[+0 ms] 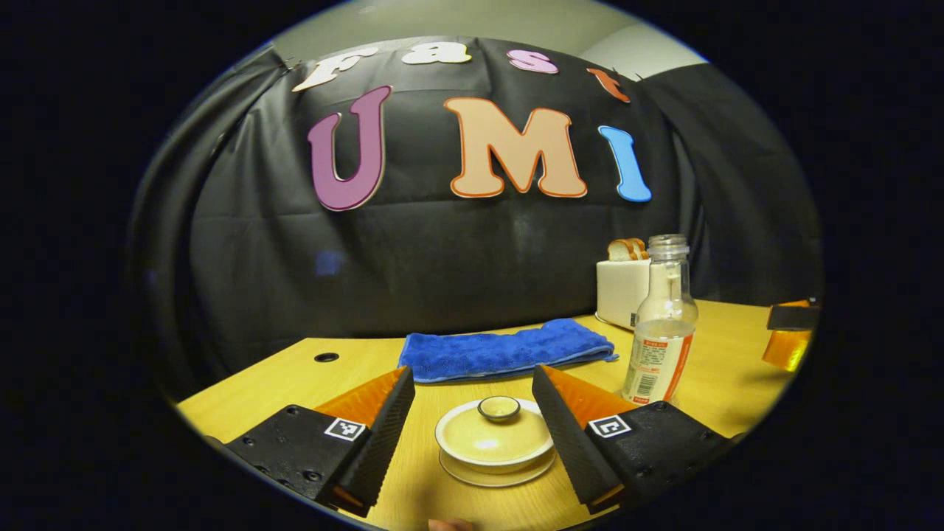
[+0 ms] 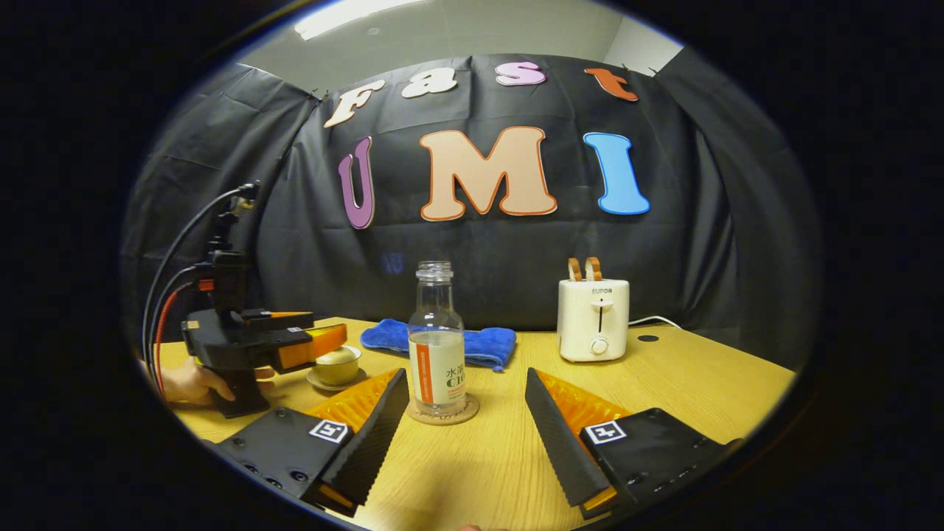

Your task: Open the teacup lid with one hand, grasp the water bottle and pour water into the teacup with the other hand; after pouring, place the water bottle on the coaster and then close the teacup lid.

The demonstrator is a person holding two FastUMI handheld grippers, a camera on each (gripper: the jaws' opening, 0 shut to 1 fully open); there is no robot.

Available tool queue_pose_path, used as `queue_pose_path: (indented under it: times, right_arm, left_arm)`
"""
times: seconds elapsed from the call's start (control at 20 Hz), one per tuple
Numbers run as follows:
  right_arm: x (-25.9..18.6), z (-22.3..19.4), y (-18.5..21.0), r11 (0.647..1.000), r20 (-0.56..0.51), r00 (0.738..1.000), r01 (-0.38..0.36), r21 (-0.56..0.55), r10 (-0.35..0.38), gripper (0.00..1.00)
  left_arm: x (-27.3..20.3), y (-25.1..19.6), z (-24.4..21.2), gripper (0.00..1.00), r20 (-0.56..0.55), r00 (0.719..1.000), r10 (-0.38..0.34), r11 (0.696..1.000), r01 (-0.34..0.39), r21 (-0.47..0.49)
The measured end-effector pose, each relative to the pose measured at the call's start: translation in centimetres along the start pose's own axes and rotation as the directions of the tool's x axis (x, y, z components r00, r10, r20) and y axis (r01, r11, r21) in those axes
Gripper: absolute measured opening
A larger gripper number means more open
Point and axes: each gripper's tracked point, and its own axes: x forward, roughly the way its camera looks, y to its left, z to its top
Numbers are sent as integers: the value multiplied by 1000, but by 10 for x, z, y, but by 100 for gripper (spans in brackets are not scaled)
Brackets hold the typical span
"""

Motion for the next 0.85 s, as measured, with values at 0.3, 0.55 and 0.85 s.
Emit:
queue_pose_path:
  times: [0.3, 0.55, 0.85]
  right_arm:
    - [-7, 1, 4, 1000, 0, 1000, 4, 0, -4, 99]
    - [-15, 1, 4, 999, 1, 999, 32, -1, -32, 99]
    - [-35, 1, 4, 997, 2, 997, 83, -2, -83, 100]
  left_arm:
    - [-53, -3, 0, 96, -3, 997, 74, 997, -74, 17]
    - [-91, -22, 1, 98, -2, 996, 86, 996, -86, 19]
    - [-127, -37, 1, 96, 0, 989, 150, 988, -150, 22]
